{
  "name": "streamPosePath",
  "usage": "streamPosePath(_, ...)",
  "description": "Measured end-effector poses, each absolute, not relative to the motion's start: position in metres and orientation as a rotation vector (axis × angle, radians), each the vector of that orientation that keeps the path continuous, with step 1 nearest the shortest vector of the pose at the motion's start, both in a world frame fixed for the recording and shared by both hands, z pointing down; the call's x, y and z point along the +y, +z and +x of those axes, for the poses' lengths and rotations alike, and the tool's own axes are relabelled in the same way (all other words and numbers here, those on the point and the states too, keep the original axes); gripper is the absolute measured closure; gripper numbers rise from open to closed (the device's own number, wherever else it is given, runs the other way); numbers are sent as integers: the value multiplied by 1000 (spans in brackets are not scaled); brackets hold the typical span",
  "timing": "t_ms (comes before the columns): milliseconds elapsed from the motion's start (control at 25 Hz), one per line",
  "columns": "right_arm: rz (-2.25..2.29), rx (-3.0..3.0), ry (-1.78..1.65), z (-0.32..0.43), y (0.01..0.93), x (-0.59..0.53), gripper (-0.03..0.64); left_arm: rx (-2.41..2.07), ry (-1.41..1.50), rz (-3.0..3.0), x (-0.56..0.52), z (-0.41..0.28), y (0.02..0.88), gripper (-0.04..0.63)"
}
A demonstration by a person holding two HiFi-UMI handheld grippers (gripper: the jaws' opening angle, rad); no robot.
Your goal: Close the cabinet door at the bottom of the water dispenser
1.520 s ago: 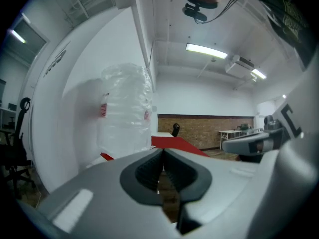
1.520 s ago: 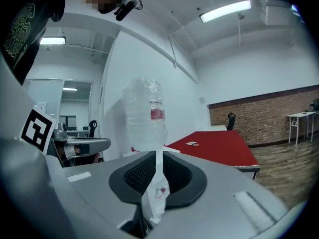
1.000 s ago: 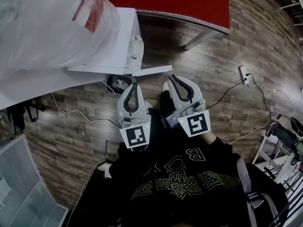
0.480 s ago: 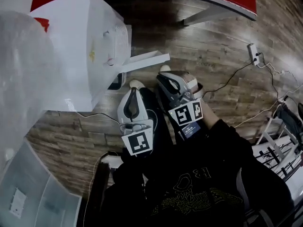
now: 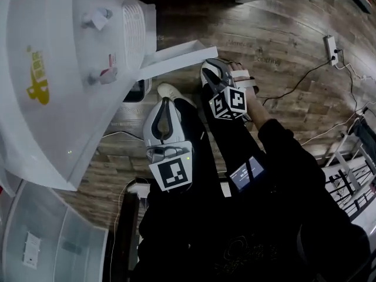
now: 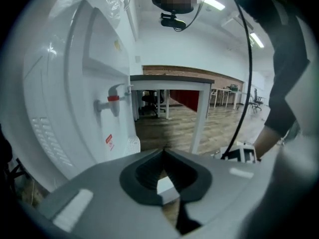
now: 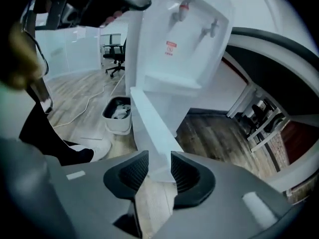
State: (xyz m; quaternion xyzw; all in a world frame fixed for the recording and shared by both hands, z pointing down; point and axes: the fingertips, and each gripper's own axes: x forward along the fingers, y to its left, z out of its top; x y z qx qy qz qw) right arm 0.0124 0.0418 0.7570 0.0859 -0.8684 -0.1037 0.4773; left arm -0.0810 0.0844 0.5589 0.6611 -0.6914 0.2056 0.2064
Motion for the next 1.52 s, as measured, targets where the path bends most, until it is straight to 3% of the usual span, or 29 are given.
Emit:
streamPosePath(440, 245, -2080, -342, -14, 771, -4, 497, -1911, 544, 1754, 88, -97, 573, 588)
streamPosePath(800, 139, -2058, -528, -76, 772, -74, 495, -1917, 360, 1702, 65, -113, 582, 588)
streamPosePath(1280, 118, -2137, -558, -184, 768, -123, 520, -1906, 419, 1719, 49, -128, 587, 588)
streamPosePath(1520, 57, -2080, -576, -194, 779, -120, 529, -1912, 420, 1710, 44, -136, 587, 588)
